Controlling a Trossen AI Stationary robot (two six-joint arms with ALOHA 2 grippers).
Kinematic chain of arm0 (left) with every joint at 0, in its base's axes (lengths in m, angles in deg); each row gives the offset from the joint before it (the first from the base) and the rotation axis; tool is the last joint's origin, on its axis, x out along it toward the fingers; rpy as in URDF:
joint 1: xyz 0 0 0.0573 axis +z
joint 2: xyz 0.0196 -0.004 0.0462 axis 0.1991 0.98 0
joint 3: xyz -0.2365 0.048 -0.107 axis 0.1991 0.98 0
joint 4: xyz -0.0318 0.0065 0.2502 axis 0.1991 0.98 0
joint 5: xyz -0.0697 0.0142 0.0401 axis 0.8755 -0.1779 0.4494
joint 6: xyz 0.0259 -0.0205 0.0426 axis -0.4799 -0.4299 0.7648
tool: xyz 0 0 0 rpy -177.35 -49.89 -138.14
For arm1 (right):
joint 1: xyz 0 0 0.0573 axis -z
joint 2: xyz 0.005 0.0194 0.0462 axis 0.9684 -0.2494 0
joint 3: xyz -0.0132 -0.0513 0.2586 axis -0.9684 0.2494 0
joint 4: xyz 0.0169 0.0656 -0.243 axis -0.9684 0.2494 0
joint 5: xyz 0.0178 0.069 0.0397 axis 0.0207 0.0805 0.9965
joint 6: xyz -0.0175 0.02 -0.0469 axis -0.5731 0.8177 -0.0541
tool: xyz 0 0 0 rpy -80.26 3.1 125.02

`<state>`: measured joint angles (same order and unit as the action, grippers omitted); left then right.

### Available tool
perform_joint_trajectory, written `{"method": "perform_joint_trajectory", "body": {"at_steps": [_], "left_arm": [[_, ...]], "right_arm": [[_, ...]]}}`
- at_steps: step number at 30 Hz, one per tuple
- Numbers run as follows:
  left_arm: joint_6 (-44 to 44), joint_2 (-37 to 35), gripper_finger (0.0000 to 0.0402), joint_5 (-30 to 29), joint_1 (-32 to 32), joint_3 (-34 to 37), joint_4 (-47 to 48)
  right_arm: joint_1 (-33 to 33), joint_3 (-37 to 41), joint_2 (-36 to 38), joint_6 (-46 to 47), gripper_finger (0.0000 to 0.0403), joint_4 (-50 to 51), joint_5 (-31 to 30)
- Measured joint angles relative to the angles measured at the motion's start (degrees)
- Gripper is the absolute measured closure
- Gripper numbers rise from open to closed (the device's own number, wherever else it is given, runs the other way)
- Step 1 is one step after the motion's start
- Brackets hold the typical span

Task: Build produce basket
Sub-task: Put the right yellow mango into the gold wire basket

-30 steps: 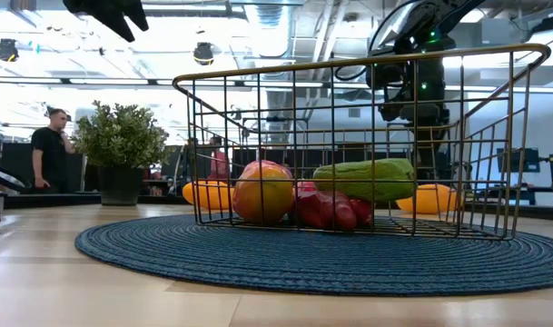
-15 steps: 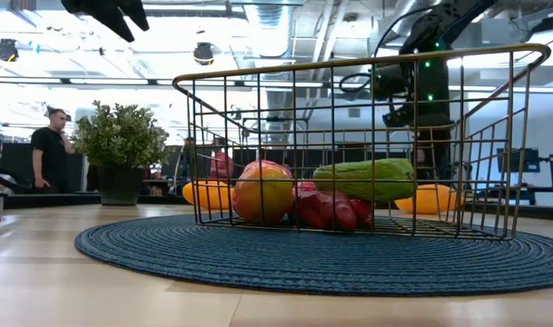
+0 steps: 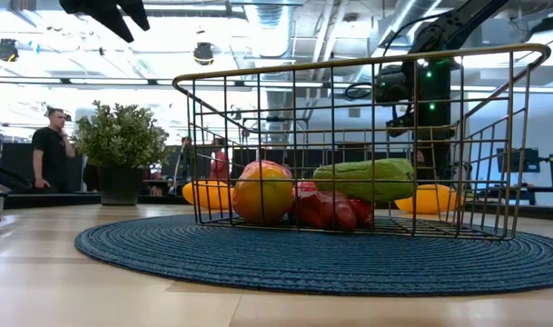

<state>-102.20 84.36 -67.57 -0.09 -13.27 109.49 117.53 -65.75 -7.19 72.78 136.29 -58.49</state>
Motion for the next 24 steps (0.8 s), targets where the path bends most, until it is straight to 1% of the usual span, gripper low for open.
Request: {"method": "perform_joint_trajectory", "body": {"at_steps": [4, 13, 24], "left_arm": [[-0.07, 0.0, 0.0162, -0.04, 0.0, 0.0, 0.0], [-0.07, 0.02, 0.0162, -0.46, -0.01, 0.0, 0.0], [-0.07, 0.02, 0.0162, -0.46, -0.02, 0.0, 0.0]], "right_arm": [[1.27, 0.0, 0.0, -0.09, 0.0132, -0.17, 0.51], [1.31, -0.02, 0.0, 0.01, 0.0132, -4.32, 3.69], [1.31, 1.07, 0.0, 0.43, 0.0132, -4.21, 3.8]]}}
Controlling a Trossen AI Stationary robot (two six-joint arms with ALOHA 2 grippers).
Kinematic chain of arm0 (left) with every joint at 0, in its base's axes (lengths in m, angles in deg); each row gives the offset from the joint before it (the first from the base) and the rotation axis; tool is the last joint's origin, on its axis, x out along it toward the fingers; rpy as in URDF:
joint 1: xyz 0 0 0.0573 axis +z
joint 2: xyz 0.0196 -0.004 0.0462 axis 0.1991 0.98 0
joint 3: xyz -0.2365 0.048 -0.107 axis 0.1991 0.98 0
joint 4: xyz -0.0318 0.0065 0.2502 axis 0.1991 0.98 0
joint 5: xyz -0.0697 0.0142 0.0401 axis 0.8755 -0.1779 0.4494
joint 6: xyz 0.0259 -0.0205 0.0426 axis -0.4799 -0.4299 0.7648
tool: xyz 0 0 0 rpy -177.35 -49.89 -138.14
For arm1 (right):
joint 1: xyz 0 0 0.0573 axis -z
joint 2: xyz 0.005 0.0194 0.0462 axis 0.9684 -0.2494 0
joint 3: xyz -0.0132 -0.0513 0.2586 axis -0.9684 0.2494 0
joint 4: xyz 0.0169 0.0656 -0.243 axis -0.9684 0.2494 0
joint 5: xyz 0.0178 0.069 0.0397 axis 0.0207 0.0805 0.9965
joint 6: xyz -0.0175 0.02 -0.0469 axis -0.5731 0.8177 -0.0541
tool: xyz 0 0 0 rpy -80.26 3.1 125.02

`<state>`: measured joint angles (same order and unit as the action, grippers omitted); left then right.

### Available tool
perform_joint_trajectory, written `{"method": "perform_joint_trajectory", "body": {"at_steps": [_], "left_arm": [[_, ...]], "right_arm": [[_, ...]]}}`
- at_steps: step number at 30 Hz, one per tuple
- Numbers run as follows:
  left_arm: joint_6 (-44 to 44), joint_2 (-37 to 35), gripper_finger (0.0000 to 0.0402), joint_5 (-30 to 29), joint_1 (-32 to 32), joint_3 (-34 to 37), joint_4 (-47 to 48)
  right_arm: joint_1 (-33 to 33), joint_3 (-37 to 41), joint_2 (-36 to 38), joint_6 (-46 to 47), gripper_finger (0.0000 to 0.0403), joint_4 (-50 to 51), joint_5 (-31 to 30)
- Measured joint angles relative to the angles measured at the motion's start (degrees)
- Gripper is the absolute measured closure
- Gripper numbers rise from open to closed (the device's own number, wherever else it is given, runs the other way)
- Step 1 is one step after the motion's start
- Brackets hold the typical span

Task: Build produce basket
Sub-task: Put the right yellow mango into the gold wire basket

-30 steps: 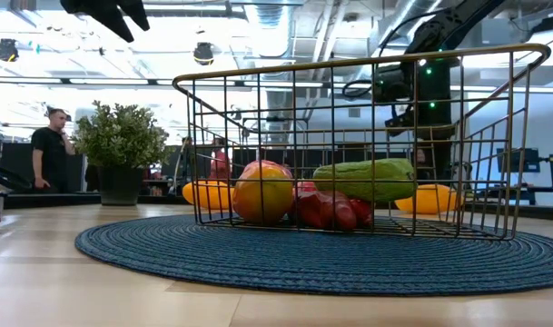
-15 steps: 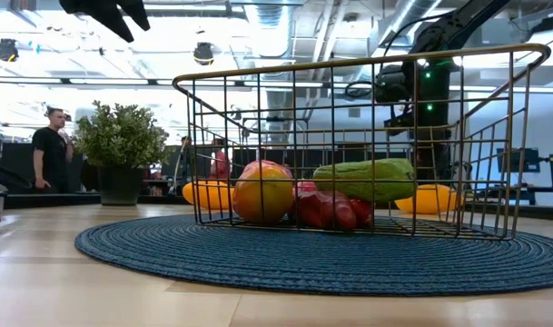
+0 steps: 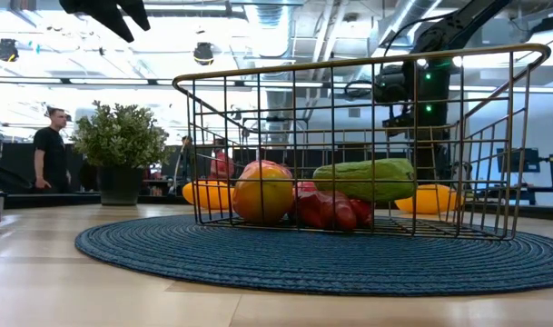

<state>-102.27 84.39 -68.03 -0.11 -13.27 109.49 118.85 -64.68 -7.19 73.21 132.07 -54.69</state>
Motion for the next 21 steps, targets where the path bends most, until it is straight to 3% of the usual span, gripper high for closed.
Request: {"method": "perform_joint_trajectory", "body": {"at_steps": [21], "left_arm": [[-0.71, -0.01, 0.0162, 0.04, 0.0, 0.0, -0.02]], "right_arm": [[0.0, 3.13, 0.0, 3.27, 0.0132, -3.57, -0.79]]}}
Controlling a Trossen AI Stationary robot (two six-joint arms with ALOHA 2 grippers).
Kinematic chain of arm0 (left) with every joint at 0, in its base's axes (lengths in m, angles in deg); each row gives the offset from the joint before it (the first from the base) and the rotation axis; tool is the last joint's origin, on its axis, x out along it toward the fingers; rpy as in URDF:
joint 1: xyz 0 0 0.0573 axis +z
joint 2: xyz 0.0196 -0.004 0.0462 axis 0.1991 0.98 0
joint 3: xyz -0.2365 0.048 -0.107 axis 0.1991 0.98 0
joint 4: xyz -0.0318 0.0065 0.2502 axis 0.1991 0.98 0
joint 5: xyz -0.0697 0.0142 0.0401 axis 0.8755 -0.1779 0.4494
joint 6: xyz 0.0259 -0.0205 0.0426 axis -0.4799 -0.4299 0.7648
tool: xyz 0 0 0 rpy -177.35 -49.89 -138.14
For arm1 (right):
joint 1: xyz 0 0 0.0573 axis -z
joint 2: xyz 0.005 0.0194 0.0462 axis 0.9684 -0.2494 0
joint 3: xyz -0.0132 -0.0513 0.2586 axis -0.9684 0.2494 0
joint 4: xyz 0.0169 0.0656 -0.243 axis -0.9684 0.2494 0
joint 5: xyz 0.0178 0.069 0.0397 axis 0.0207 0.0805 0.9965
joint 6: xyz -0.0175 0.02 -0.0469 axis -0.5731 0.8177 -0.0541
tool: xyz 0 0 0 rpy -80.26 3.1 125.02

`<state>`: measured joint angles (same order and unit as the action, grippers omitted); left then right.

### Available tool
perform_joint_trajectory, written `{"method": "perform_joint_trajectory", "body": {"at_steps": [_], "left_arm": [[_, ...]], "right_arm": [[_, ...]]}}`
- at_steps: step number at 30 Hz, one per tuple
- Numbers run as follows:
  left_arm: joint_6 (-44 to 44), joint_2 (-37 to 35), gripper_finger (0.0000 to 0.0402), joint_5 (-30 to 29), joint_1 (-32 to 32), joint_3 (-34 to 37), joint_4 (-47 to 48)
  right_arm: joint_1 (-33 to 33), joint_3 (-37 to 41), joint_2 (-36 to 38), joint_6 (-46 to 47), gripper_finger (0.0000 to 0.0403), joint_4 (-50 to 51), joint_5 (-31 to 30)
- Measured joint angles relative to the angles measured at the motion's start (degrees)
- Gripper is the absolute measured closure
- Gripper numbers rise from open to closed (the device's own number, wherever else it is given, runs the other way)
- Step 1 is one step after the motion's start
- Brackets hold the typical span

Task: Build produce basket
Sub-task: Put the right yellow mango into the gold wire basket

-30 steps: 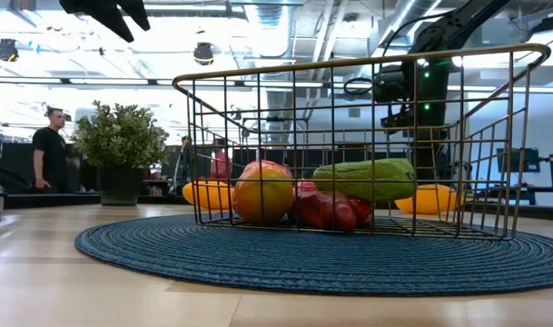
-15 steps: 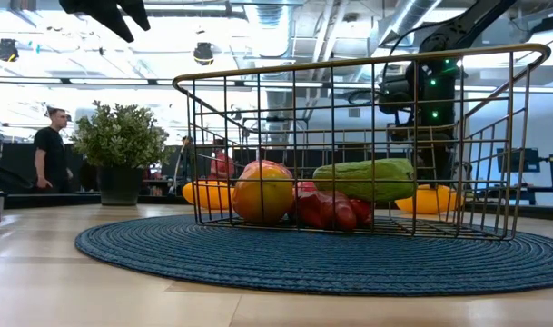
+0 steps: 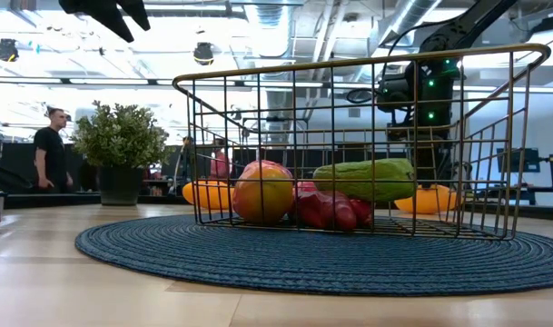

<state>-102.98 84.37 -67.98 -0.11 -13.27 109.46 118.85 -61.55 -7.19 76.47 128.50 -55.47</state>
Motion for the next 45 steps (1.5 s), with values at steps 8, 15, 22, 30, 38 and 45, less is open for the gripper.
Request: {"method": "perform_joint_trajectory", "body": {"at_steps": [8, 15, 22, 30, 38, 45], "left_arm": [[-0.14, 0.0, 0.0162, 0.02, 0.0, 0.0, 0.0], [-0.14, 0.01, 0.0162, 0.02, 0.0, 0.0, 0.0], [-0.14, 0.01, 0.0162, 0.02, 0.0, 0.0, 0.0], [-0.18, 0.01, 0.0162, 0.4, -0.01, 0.0, -0.02], [-0.16, 0.01, 0.0162, 0.42, -0.02, 0.0, 0.0], [-0.11, 0.01, 0.0162, 0.37, 0.0, 0.0, 0.0]], "right_arm": [[1.88, 0.0, 0.0, 3.09, 0.0132, -0.58, 1.29], [3.06, 0.0, 0.0, 3.77, 0.0132, -0.65, 2.02], [3.03, 0.07, -0.23, 5.35, 0.0132, -2.69, 5.32], [1.2, -0.67, -7.9, 6.59, 0.0132, -2.24, 4.81], [-1.21, -0.74, -7.68, 7.39, 0.015, -2.1, 0.34], [-1.31, -1.44, -5.71, 11.77, 0.0261, -1.66, 1.0]]}}
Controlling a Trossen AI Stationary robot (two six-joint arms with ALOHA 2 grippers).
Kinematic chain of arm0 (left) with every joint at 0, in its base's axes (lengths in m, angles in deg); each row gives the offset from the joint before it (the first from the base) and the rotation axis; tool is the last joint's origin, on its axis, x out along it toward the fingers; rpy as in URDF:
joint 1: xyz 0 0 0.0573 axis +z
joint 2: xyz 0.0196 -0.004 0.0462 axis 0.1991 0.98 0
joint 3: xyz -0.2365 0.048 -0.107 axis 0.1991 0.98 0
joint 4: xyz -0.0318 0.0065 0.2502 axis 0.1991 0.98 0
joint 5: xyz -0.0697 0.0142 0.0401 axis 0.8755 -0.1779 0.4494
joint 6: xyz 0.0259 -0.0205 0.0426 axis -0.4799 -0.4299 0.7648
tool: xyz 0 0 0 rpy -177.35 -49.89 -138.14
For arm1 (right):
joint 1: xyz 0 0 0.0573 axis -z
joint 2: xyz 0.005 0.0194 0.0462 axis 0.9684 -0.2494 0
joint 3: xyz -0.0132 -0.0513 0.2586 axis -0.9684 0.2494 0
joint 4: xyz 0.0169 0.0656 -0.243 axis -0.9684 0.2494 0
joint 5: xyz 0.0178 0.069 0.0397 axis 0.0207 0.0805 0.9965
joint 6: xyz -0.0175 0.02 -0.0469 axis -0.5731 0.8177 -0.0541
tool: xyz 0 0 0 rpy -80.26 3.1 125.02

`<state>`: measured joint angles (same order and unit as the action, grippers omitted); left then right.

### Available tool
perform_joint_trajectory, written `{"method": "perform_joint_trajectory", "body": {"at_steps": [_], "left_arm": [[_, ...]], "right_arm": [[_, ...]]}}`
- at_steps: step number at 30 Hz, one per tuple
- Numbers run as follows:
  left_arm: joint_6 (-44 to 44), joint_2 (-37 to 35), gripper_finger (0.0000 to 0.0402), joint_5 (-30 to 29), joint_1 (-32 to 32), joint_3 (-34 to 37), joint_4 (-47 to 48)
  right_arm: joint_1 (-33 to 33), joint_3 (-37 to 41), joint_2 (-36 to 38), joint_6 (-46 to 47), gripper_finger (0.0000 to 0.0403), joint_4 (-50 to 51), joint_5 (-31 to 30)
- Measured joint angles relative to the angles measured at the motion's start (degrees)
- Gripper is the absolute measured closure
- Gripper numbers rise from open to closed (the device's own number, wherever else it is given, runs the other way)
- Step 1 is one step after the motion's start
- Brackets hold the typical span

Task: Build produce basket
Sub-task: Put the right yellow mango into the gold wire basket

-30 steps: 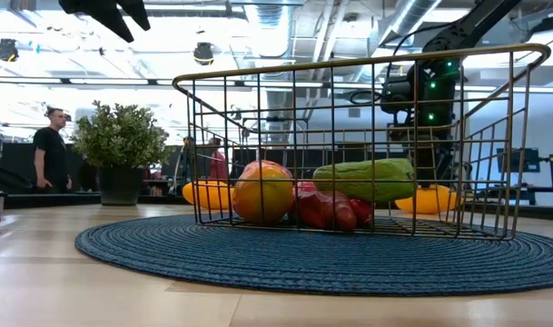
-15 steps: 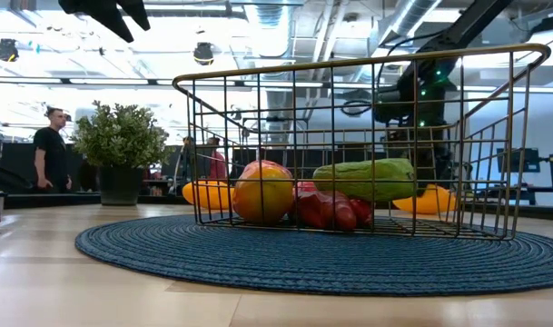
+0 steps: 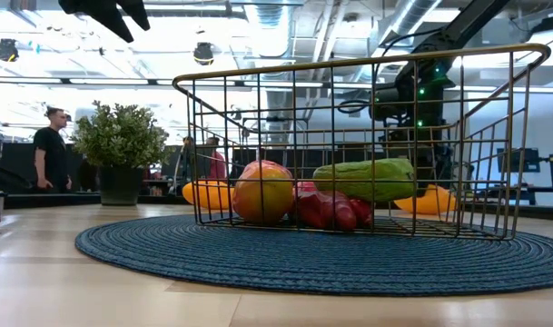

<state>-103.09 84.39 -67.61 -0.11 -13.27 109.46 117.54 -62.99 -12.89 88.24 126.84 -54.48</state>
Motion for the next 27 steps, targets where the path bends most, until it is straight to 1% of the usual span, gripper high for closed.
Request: {"method": "perform_joint_trajectory", "body": {"at_steps": [3, 7, 11, 15, 20, 23, 27], "left_arm": [[0.55, 0.0, 0.0162, 0.08, 0.0, 0.0, 0.02], [0.58, 0.0, 0.0162, 0.93, 0.0, 0.0, 0.07], [0.62, 0.0, 0.0162, 1.7, -0.02, 0.0, 0.13], [0.96, 0.0, 0.0162, 1.95, 0.0, 0.0, 0.17], [1.95, 0.0, 0.0162, 2.21, -0.02, 0.0, 0.2], [1.95, 0.0, 0.0162, 2.23, -0.02, 0.0, 0.2], [2.34, 0.0, 0.0162, 2.23, -0.02, 0.0, 0.2]], "right_arm": [[0.0, -0.06, 0.05, 1.17, 0.0282, 0.9, 0.56], [0.0, -0.26, 0.09, 3.27, 0.0282, 1.67, 0.73], [-0.29, -2.86, -0.13, 3.82, 0.0282, 6.0, 1.47], [-1.31, -8.52, 0.72, 4.29, 0.0282, 10.82, 1.38], [-4.46, -17.02, 3.71, 6.09, 0.0282, 16.02, 1.02], [-7.75, -22.35, 5.94, 8.32, 0.0282, 18.86, 0.84], [-14.1, -28.56, 8.65, 12.01, 0.0282, 20.86, 0.84]]}}
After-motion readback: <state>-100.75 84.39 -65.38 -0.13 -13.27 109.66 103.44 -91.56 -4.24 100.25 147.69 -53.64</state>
